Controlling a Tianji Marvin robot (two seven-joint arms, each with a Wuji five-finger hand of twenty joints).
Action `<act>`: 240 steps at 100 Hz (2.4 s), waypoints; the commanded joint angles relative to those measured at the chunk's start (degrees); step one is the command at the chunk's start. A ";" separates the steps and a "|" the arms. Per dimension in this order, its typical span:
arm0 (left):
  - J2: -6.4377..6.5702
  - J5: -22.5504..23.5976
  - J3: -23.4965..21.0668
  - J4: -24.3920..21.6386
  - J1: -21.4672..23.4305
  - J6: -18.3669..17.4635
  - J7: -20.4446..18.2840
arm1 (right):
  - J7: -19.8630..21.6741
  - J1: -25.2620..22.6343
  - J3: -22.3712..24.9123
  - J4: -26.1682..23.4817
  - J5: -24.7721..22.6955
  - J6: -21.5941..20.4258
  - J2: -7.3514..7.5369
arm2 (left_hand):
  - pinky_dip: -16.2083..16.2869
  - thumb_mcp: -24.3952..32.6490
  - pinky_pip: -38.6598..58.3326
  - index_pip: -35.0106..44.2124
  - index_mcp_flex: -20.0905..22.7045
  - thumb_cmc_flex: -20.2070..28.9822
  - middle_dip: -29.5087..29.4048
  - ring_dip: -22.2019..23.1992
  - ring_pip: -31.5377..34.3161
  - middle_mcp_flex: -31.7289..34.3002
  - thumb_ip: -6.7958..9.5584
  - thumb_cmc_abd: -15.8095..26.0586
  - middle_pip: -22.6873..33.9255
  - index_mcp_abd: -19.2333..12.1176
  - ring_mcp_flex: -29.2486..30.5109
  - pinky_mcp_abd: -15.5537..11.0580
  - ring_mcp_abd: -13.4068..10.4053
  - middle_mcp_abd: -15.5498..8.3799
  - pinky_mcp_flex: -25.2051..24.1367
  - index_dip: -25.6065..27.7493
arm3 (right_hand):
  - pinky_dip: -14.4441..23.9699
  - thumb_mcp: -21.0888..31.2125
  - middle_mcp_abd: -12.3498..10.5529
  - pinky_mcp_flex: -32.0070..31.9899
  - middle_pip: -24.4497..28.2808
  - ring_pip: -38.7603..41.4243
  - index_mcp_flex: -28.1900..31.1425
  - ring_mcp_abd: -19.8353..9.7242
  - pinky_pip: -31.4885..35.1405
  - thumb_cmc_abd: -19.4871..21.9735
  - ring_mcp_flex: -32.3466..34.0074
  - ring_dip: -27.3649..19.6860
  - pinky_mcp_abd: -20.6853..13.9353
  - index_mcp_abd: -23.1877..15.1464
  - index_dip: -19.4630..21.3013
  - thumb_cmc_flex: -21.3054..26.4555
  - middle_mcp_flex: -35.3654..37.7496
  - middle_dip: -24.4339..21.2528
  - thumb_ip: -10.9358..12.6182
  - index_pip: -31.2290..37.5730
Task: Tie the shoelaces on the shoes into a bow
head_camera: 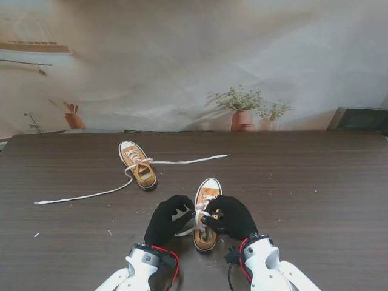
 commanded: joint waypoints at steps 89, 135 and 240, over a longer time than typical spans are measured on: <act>-0.80 -0.69 0.89 0.18 0.89 -7.15 0.84 | 2.40 -0.10 -0.52 -0.73 1.24 -0.10 0.20 | -0.29 28.95 -0.55 -12.52 10.04 -3.64 -3.53 2.38 -2.13 0.53 -0.79 -15.62 -1.31 -16.09 1.12 -4.12 -1.31 -4.22 -1.06 -6.99 | 0.95 1.61 0.00 -0.01 -0.38 -0.07 1.19 0.15 0.31 1.48 -0.33 1.09 -0.18 -3.28 2.62 2.18 -0.37 -0.27 0.43 1.28; -1.65 -0.33 3.26 2.56 -2.47 -6.92 2.60 | 2.80 -0.08 -0.69 -0.77 1.24 -0.55 0.30 | -0.31 34.95 -0.09 -12.08 10.28 -11.25 -10.58 0.48 0.25 0.61 -0.64 -24.34 2.02 -15.00 1.15 -3.40 -2.36 -4.33 0.15 -8.81 | 0.98 1.49 -0.07 0.11 -0.40 -0.02 1.14 0.04 0.43 1.58 -0.26 1.09 -0.21 -3.27 2.73 2.36 -0.32 -0.26 0.44 1.18; -3.87 -1.78 5.80 4.70 -4.03 -4.63 7.82 | 3.52 -0.72 -0.28 -1.45 1.33 -1.54 0.51 | -1.21 23.95 3.25 -6.71 18.86 -12.97 -4.06 -0.64 4.16 11.36 -3.63 -15.05 1.20 -9.09 6.95 -0.16 -0.13 -2.59 5.55 -20.26 | 0.97 1.55 -0.13 0.17 -0.47 -0.02 1.23 0.07 0.46 1.28 -0.20 1.06 -0.34 -3.07 2.77 2.45 0.06 -0.24 0.50 1.23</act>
